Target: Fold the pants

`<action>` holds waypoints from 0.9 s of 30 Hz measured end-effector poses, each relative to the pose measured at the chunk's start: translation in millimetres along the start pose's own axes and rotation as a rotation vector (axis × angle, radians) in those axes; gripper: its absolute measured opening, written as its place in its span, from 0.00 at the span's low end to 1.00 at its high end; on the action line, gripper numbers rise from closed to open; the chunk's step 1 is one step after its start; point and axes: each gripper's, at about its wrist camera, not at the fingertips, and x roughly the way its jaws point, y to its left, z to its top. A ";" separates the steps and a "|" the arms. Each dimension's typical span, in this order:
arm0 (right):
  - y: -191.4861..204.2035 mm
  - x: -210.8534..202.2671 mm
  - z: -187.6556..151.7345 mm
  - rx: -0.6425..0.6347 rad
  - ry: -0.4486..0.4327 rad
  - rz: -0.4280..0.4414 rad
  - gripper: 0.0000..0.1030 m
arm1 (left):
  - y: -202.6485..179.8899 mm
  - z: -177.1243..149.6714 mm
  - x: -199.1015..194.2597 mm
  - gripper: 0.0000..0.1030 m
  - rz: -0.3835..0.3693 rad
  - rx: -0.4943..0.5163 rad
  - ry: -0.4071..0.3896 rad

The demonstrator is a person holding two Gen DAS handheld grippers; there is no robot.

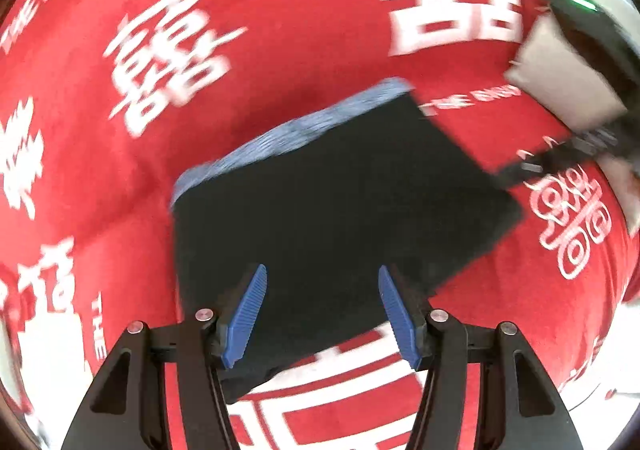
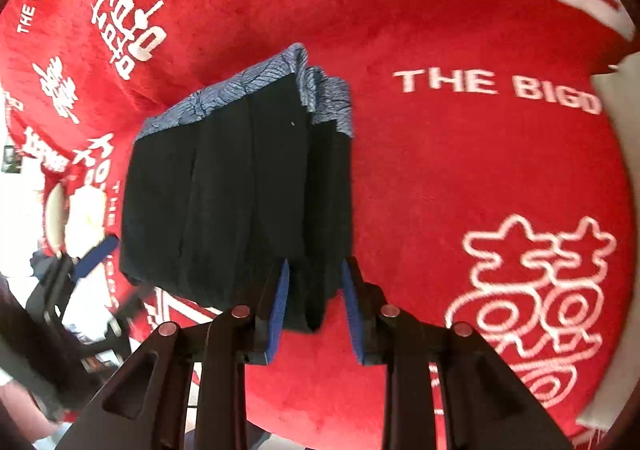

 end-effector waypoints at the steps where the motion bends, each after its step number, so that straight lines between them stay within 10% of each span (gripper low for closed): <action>1: 3.8 -4.3 -3.8 -0.001 -0.014 -0.026 0.29 | 9.9 -0.9 3.3 0.58 0.011 -0.025 0.015; 9: 39.2 -8.7 -23.6 -0.040 -0.088 -0.039 0.29 | 55.9 -27.1 33.8 0.59 -0.048 -0.222 0.145; 14: 52.4 18.1 -31.4 -0.080 -0.038 -0.093 0.29 | 54.5 -31.0 35.3 0.79 -0.108 -0.244 0.149; 27: 52.5 27.5 -36.1 -0.037 -0.003 -0.153 0.46 | 55.8 -18.3 37.9 0.79 -0.072 -0.262 0.206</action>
